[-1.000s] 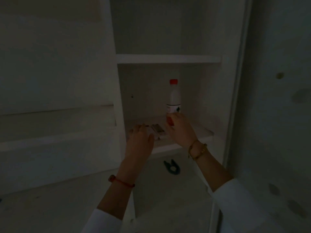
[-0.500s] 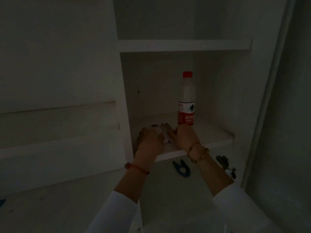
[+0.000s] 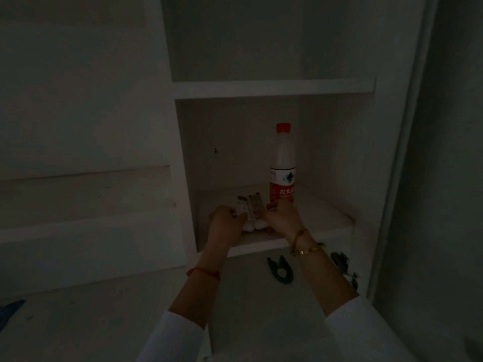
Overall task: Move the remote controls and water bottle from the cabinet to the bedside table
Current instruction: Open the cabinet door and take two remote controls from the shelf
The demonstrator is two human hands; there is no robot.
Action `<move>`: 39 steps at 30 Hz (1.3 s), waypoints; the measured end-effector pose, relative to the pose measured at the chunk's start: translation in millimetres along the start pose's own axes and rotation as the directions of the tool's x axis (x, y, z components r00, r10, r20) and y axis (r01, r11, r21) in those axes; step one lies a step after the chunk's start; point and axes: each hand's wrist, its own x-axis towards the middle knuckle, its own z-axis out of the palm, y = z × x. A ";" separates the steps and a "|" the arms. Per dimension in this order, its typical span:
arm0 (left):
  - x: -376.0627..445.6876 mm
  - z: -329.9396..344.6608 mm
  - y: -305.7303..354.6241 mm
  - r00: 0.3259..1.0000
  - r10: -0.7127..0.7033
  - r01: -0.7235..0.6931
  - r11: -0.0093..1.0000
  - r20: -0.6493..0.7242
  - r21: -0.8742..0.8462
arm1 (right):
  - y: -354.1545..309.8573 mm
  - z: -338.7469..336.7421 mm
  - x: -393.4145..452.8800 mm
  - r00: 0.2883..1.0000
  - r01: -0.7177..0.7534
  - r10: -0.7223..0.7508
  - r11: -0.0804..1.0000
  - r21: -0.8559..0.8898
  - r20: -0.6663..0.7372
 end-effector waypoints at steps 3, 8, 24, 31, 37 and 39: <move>-13.6 -2.2 0.3 1.000 0.001 -0.001 0.998 -0.004 -0.066 | -5.4 -7.9 -14.0 0.999 0.039 -0.040 0.991 0.132 0.010; -44.9 -13.0 -8.4 1.000 -0.009 0.006 0.983 -0.015 -0.182 | -12.6 -14.4 -46.1 0.993 0.028 -0.058 0.962 0.271 0.102; -241.8 -65.8 -50.4 0.951 -0.271 0.161 0.847 -0.151 -0.506 | -2.1 20.7 -198.3 0.879 -0.011 -0.153 0.940 0.341 0.451; -326.6 -99.5 -82.9 0.854 -0.423 0.217 0.819 -0.302 -0.531 | -5.1 65.1 -261.6 0.757 0.007 -0.237 0.935 0.355 0.609; -392.2 -130.9 -111.0 0.726 -0.516 0.232 0.806 -0.454 -0.545 | -18.0 105.7 -315.6 0.589 0.000 -0.293 0.932 0.362 0.753; -414.1 -141.2 -117.4 0.679 -0.542 0.231 0.798 -0.495 -0.557 | -23.7 119.9 -334.1 0.533 0.006 -0.314 0.930 0.368 0.786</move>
